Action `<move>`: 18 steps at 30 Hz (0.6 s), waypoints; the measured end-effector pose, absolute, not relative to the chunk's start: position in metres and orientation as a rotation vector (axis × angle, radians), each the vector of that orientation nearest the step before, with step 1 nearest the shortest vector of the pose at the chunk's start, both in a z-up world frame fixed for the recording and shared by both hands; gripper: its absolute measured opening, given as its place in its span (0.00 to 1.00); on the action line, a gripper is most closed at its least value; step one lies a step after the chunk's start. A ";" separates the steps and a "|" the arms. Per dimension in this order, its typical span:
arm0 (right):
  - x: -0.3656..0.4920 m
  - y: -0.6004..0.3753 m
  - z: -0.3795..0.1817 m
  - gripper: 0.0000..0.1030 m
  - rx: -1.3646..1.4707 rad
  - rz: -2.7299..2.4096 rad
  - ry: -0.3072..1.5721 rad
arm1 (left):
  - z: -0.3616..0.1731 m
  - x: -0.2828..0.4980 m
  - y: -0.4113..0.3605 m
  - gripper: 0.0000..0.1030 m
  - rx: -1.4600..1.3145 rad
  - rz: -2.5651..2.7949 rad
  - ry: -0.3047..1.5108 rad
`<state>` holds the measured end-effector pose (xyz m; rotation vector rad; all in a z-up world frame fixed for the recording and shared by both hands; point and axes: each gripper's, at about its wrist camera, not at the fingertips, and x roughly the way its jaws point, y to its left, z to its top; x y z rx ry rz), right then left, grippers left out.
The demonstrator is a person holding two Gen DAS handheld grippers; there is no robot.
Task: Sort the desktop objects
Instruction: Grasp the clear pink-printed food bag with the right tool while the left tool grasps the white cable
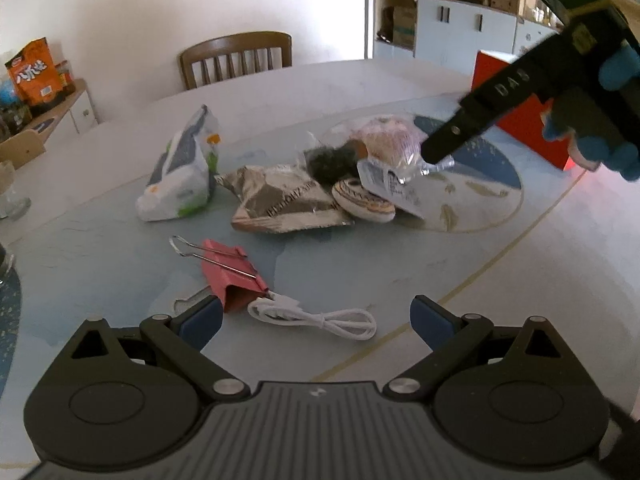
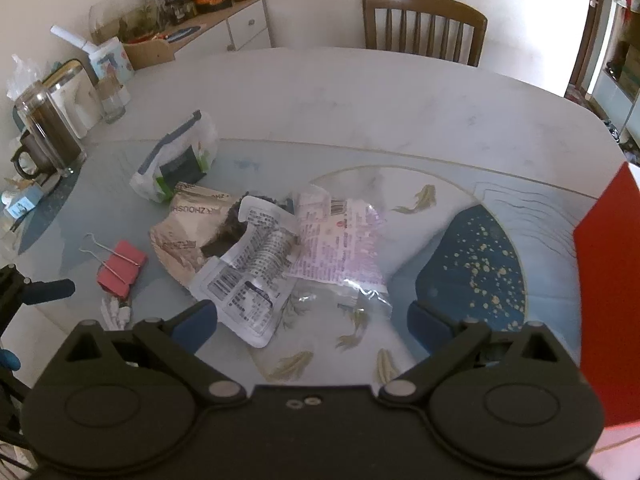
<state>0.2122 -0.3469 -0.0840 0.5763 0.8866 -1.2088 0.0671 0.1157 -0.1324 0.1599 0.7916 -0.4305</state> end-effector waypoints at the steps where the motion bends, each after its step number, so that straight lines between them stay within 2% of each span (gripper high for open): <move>1: 0.212 -0.350 -0.086 0.98 0.578 -1.211 0.890 | -0.134 0.068 0.115 0.98 0.162 -0.434 0.796; 11: 0.208 -0.382 -0.088 0.97 0.569 -1.254 0.881 | -0.149 0.079 0.108 0.97 0.178 -0.437 0.820; 18: 0.206 -0.405 -0.099 0.91 0.603 -1.270 0.892 | -0.153 0.081 0.108 0.96 0.176 -0.428 0.817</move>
